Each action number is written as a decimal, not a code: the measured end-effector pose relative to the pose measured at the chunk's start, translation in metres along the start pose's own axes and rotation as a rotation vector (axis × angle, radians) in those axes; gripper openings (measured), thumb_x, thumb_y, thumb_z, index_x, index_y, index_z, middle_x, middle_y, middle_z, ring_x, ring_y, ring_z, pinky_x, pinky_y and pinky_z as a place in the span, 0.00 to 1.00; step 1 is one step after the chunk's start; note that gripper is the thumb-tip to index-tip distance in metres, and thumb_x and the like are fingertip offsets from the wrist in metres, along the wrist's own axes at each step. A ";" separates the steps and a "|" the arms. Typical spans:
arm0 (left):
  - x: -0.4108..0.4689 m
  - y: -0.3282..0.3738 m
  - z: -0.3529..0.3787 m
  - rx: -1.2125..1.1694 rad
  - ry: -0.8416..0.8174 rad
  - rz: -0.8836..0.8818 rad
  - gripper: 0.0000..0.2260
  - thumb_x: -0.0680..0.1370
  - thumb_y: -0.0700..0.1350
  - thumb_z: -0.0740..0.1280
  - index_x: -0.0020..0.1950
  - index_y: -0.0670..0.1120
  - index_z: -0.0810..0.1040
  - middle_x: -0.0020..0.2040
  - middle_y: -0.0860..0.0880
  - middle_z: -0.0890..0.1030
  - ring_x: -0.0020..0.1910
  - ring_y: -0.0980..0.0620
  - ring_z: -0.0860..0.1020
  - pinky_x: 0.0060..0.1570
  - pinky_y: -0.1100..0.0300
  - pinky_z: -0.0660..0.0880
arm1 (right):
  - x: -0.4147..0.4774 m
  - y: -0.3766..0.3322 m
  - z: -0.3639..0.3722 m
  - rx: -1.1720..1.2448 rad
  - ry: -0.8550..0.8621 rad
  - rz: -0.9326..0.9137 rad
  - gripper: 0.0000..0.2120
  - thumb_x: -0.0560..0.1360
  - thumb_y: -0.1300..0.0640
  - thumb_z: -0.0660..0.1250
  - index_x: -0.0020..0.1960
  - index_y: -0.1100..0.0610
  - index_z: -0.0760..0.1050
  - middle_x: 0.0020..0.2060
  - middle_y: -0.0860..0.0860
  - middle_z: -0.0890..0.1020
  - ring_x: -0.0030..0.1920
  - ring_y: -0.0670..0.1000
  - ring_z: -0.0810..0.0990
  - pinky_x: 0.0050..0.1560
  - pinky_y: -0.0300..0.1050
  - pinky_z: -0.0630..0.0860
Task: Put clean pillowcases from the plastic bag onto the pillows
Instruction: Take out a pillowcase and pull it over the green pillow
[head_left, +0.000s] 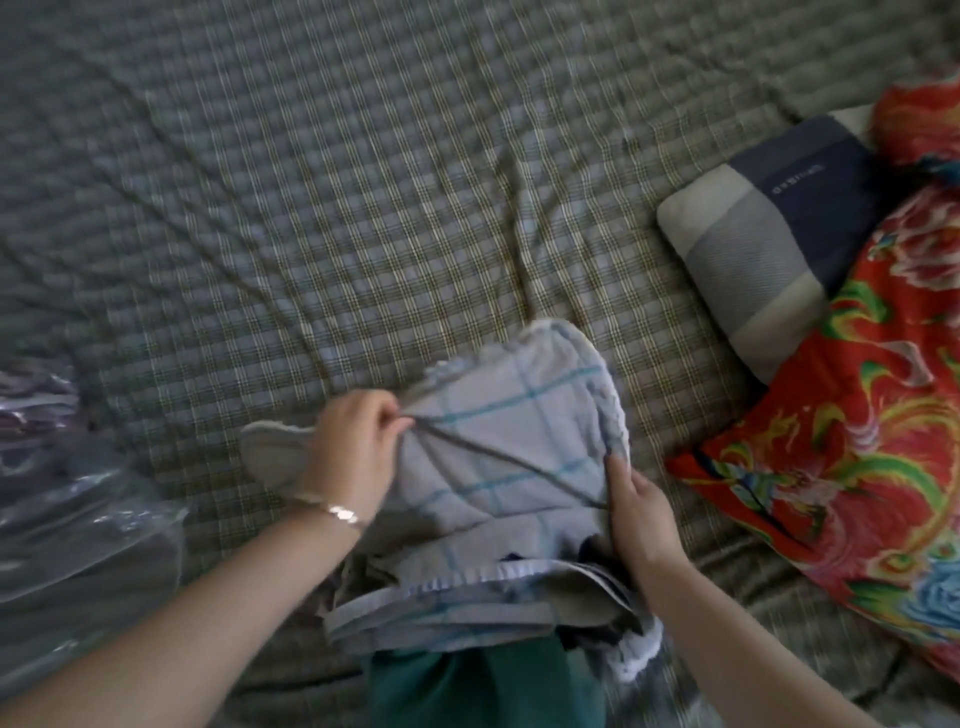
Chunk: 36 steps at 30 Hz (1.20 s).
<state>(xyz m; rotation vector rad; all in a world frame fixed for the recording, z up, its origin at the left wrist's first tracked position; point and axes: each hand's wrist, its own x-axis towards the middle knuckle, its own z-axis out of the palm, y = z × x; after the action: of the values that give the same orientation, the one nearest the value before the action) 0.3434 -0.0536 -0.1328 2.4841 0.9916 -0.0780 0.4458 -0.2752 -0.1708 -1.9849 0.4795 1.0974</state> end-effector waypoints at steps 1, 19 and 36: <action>-0.001 -0.011 -0.015 -0.005 0.070 -0.070 0.03 0.70 0.32 0.71 0.39 0.36 0.77 0.37 0.38 0.78 0.39 0.38 0.77 0.41 0.53 0.69 | -0.003 -0.004 -0.003 0.046 -0.020 -0.033 0.18 0.80 0.48 0.56 0.39 0.55 0.77 0.37 0.49 0.80 0.39 0.46 0.77 0.43 0.42 0.72; -0.079 -0.049 0.035 0.281 -0.324 0.442 0.26 0.60 0.63 0.72 0.49 0.46 0.77 0.55 0.44 0.78 0.55 0.47 0.69 0.48 0.51 0.78 | -0.028 0.033 0.040 -1.064 0.013 -0.882 0.26 0.57 0.35 0.70 0.48 0.52 0.77 0.44 0.49 0.78 0.44 0.52 0.78 0.45 0.45 0.77; -0.130 -0.096 -0.018 0.221 -0.063 0.367 0.09 0.58 0.30 0.75 0.26 0.36 0.75 0.37 0.44 0.79 0.34 0.49 0.77 0.20 0.63 0.73 | -0.076 0.063 0.008 -1.029 0.000 -1.202 0.08 0.60 0.59 0.59 0.36 0.52 0.61 0.28 0.50 0.72 0.29 0.50 0.68 0.33 0.40 0.62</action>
<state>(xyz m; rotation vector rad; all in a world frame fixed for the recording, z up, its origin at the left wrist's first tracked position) 0.1821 -0.0680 -0.1264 2.8050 0.5114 -0.1536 0.3595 -0.3107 -0.1393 -2.4069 -1.4089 0.5070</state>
